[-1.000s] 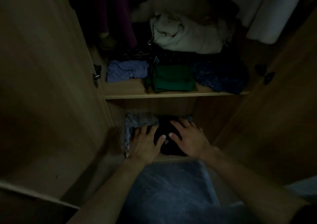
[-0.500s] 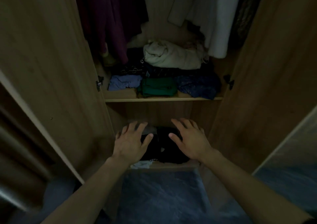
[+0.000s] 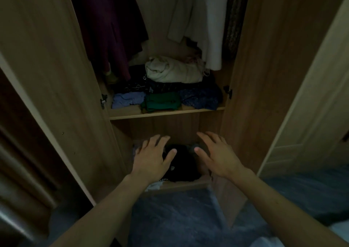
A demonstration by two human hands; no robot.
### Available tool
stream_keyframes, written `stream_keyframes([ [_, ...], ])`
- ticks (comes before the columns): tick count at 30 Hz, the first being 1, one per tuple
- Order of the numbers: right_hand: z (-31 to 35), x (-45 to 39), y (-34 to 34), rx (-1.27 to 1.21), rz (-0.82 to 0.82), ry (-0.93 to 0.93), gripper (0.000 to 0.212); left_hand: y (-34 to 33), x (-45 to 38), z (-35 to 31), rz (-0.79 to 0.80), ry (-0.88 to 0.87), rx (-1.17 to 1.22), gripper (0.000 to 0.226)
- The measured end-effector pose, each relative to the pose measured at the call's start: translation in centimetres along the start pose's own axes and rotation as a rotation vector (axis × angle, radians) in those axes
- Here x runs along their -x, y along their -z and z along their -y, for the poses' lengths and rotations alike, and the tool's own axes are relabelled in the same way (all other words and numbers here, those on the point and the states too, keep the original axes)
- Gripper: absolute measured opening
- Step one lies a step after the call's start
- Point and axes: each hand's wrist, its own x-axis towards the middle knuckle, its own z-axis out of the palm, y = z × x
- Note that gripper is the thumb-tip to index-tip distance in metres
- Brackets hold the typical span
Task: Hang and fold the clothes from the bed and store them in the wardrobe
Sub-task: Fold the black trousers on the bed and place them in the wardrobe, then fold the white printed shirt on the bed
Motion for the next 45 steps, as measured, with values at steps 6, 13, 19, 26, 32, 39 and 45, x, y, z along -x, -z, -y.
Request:
stream_keyframes([
  [6,2.7,3.2,0.9,0.044,-0.012,-0.06,0.078,0.7,1.5,0.6,-0.005,-0.056,0.061,0.06],
  [13,1.1,11.2,3.5,0.251,-0.051,-0.202,0.068,-3.8,3.8,-3.6,0.101,-0.177,0.173,0.056],
  [19,-1.4,20.1,6.5,0.229,-0.155,-0.404,0.063,-6.4,7.2,-11.9,0.196,-0.381,0.235,0.055],
  [26,-5.8,32.8,9.4,0.198,-0.28,-0.663,0.061,-7.8,10.7,-22.9,0.232,-0.589,0.245,0.058],
  [32,-10.6,46.2,12.5,0.141,-0.356,-0.834,0.067,-10.0,16.9,-35.0,0.302,-0.774,0.284,0.061],
  [39,-15.6,62.0,16.5,0.147,-0.437,-1.031,0.059,-12.5,25.0,-46.9,0.34,-0.887,0.292,0.057],
  [45,-17.6,70.2,17.9,0.17,-0.368,-1.115,0.064,-14.9,29.0,-53.8,0.397,-0.991,0.241,0.056],
])
